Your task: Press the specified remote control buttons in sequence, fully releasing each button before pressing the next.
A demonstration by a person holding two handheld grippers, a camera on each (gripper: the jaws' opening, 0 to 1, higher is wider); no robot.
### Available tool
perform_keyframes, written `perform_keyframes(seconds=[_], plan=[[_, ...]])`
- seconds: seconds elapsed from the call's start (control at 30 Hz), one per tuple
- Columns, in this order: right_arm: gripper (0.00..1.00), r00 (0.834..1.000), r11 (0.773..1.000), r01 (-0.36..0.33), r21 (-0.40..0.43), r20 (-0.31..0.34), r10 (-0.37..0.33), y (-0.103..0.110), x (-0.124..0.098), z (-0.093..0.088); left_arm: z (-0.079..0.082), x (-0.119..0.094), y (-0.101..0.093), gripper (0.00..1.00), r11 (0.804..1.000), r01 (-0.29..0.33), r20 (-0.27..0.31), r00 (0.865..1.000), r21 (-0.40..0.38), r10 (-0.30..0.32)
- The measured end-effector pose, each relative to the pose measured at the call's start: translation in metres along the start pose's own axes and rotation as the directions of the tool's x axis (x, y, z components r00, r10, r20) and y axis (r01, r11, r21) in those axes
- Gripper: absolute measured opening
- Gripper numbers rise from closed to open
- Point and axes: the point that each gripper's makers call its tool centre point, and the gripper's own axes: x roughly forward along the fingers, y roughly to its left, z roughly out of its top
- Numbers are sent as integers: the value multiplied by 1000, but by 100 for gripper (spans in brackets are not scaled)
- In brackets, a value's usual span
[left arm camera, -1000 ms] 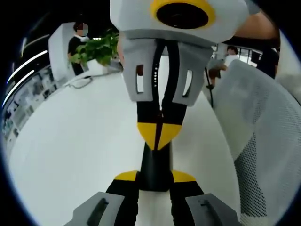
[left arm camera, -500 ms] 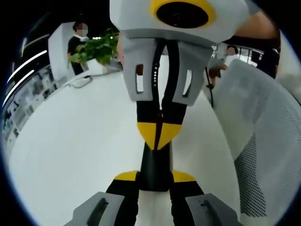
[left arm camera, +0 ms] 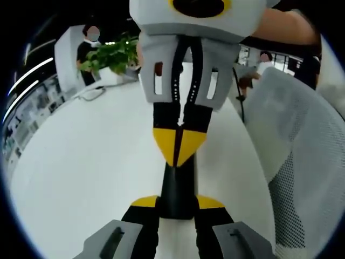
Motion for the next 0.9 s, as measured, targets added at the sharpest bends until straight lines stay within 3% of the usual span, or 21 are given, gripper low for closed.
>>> perform_keyframes(seconds=[0.53,0.9], plan=[[0,1000,1000,14,6,28,-15,-3,-7,3,0,-1,1,24,1000,0,-5,1000,1,0],[1,996,1000,25,14,81,-26,-3,-17,9,0,-1,2,24,1000,-2,-20,1000,3,3]])
